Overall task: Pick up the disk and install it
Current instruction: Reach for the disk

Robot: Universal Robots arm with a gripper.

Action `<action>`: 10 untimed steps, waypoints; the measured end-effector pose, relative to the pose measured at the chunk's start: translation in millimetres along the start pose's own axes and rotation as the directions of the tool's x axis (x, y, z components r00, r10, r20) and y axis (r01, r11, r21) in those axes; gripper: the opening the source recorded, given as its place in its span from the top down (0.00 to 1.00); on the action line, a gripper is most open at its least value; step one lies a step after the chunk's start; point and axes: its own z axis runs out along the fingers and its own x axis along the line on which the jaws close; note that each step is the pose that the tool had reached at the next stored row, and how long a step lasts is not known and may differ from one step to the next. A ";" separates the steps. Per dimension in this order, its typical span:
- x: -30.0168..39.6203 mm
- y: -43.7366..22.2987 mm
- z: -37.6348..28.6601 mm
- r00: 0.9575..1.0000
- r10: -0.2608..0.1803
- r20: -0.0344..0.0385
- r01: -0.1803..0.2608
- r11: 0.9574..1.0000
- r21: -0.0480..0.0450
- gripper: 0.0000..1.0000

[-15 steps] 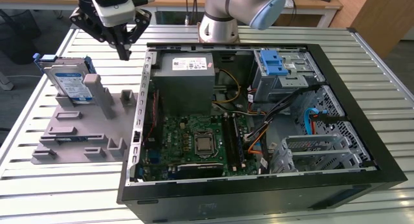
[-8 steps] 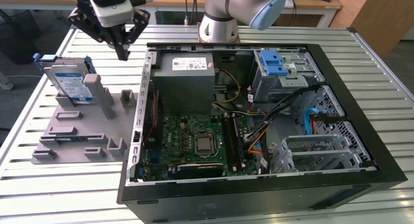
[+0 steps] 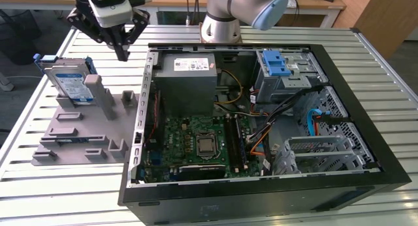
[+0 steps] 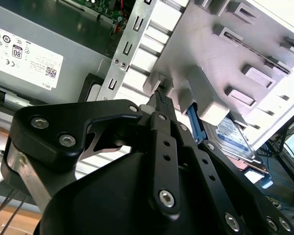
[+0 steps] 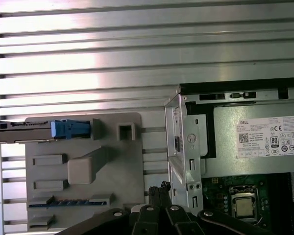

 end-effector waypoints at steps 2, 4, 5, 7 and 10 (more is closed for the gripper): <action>0.5 0.0 0.1 1.000 0.000 0.000 0.000 1.000 0.000 0.89; 0.8 -0.1 0.1 1.000 0.000 0.000 0.000 1.000 0.000 0.89; 0.8 -0.1 0.1 1.000 0.000 0.000 0.000 1.000 0.000 0.89; 1.2 -0.1 0.1 1.000 0.000 0.000 0.000 1.000 0.000 0.89; 2.2 -0.2 0.2 1.000 0.000 0.000 0.000 1.000 0.000 0.89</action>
